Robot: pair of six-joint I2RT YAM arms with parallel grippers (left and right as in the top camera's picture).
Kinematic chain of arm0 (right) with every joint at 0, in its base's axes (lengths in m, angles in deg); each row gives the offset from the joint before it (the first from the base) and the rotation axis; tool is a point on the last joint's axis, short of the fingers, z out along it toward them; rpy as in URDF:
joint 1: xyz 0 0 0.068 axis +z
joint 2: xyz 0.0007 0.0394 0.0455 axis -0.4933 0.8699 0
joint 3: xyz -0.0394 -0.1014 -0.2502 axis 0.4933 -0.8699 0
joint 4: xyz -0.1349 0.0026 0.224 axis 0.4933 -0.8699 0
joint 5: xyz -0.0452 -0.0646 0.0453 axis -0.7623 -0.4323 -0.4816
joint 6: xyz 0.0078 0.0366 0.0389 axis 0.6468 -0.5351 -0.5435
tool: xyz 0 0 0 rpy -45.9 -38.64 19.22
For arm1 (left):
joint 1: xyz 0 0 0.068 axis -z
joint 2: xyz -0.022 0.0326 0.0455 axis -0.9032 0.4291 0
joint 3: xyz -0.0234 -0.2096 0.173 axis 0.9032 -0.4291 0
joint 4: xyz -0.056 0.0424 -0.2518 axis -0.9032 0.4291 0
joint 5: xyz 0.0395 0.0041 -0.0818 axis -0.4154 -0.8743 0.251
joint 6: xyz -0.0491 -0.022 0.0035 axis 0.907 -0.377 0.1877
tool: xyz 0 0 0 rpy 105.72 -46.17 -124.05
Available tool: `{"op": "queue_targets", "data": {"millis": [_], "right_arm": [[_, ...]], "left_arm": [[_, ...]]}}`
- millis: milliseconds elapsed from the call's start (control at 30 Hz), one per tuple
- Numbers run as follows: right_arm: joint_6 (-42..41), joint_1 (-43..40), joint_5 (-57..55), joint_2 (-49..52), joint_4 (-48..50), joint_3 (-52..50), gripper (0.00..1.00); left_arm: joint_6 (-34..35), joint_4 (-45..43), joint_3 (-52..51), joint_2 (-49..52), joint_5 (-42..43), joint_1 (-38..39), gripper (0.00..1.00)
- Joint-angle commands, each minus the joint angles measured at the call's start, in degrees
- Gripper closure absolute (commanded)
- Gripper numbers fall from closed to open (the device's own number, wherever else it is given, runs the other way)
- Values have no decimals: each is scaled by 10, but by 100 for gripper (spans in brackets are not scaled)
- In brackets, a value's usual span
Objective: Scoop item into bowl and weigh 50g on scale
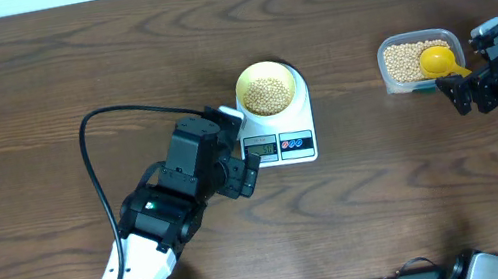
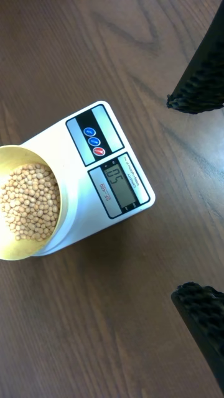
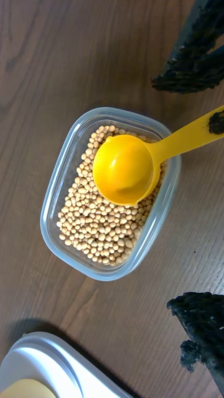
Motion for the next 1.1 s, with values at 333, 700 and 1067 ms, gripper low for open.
{"op": "queue_targets", "data": {"millis": [333,700,1067], "right_arm": [[8,-2,11,-10,-1,1,1],[8,-2,11,-10,-1,1,1],[8,-2,11,-10,-1,1,1]], "left_arm": [[5,0,0,3,-5,-2,11],[5,5,0,3,-5,-2,11],[5,22,0,-7,-5,-3,11]]}}
